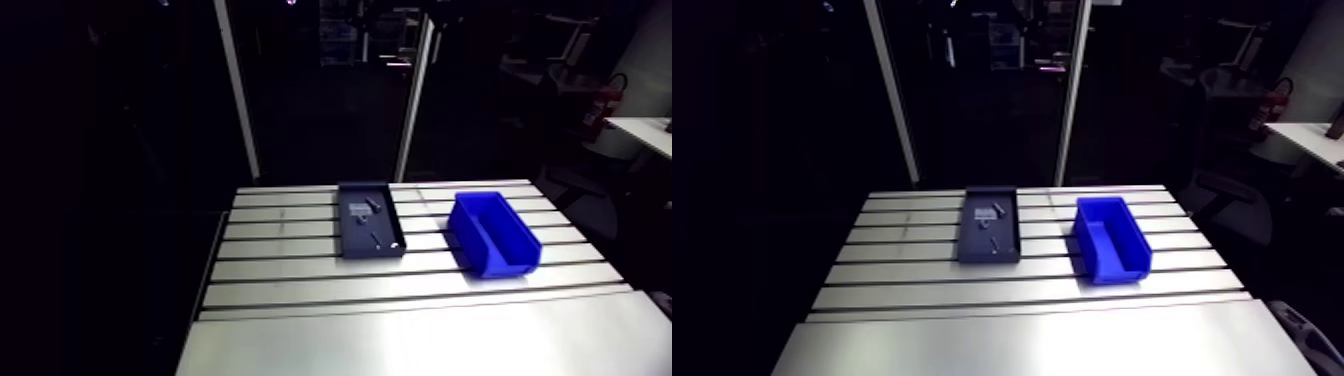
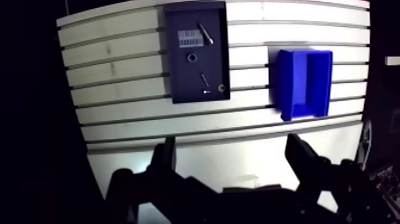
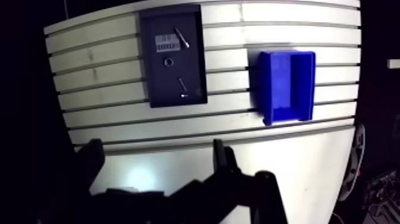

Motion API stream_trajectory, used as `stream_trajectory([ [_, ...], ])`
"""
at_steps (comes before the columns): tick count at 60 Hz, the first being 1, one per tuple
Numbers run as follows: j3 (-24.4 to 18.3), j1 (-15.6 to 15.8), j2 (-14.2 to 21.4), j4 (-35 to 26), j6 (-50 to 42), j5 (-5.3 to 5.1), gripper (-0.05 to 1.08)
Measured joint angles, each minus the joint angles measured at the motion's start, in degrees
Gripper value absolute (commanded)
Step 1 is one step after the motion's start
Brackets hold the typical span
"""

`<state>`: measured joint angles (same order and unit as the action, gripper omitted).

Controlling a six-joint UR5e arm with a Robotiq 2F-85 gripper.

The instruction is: Pick up the M10 bolt from the tray and put it into the blue bin.

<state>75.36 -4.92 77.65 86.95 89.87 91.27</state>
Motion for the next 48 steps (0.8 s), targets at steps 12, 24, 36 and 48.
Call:
stream_trajectory([
  [12,1.08,-0.1,0.21,0.11,0.05,0.06,0.01],
  [24,1.68,-0.15,0.31,0.17,0.08,0.1,0.01],
  [36,1.81,-0.17,0.35,0.19,0.09,0.11,0.01],
  [48,1.84,-0.17,0.35,0.19,0.09,0.14,0.01],
])
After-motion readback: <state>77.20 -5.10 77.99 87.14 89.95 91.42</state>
